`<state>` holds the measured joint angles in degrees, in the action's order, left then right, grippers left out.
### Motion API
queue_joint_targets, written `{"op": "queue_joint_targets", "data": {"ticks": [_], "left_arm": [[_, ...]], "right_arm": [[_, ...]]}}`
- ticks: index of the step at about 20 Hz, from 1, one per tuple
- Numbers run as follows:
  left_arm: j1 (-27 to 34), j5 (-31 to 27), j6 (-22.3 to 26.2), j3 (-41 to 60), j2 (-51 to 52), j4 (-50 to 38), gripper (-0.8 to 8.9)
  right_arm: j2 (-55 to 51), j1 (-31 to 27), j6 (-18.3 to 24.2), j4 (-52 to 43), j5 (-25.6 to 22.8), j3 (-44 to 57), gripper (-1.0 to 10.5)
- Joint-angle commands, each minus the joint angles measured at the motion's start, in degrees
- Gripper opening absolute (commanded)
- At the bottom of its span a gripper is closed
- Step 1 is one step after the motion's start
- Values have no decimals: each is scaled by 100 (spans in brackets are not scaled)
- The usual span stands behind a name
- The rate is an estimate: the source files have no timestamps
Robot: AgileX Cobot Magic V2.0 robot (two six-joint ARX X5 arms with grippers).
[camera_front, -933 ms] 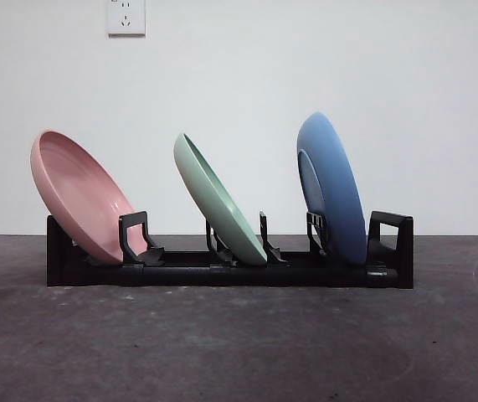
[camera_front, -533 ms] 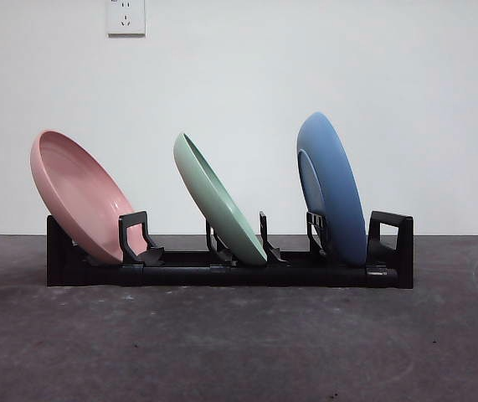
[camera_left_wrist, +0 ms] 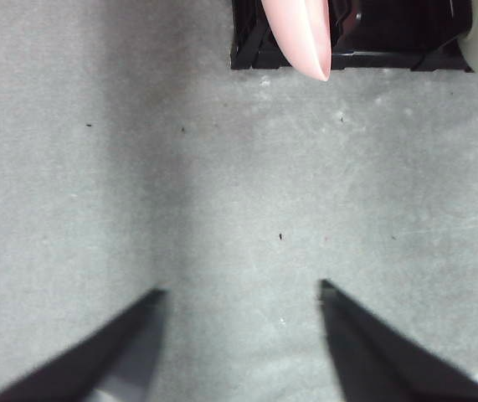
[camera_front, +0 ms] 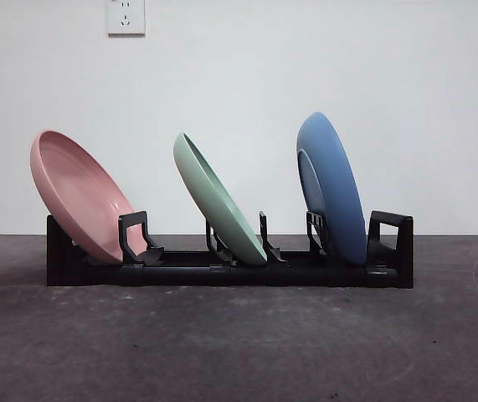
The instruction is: Place the plate
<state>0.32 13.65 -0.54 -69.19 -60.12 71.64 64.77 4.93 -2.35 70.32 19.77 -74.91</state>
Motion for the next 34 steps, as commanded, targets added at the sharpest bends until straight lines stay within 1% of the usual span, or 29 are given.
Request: {"op": "queue_joint_targets", "data": {"ticks": [1,6,9,13,17,21,25,26,31,32,34], "left_arm": [[-7,15,98,-162,-46,-109,345],[-7,17,98,-162,-46,-144,344],[-7,15,96,-162,-46,-245,344],[-7,15,98,-162,-46,-269,344],[-7,17,98,-162,-46,-267,344],[-7,15,98,-162,-46,-267,344],[-7,15,98,-162,-46,-315,344],[-7,15,98,-162,-46,-326,344],[-7,15,98,-162,-46,-396,344],[-7,15,98,-162,-46,-396,344],[-7,15,101,-162,-46,-396,344]], "right_arm": [[184,92,98,0,17,-140,331],[584,413,-326,-98,26,-258,331],[1108,627,-398,-162,101,-599,331],[1812,927,-579,-1016,190,-1217,330],[2511,1099,-916,-1727,796,-1843,330],[3195,1259,-964,-1934,802,-2363,318],[3685,1307,-966,-2017,758,-2496,316],[3738,1307,-966,-2020,743,-2496,298],[3788,1305,-964,-2144,741,-2496,35],[3788,1305,-964,-2124,741,-2496,10],[3788,1305,-970,-2124,748,-2496,10]]}}
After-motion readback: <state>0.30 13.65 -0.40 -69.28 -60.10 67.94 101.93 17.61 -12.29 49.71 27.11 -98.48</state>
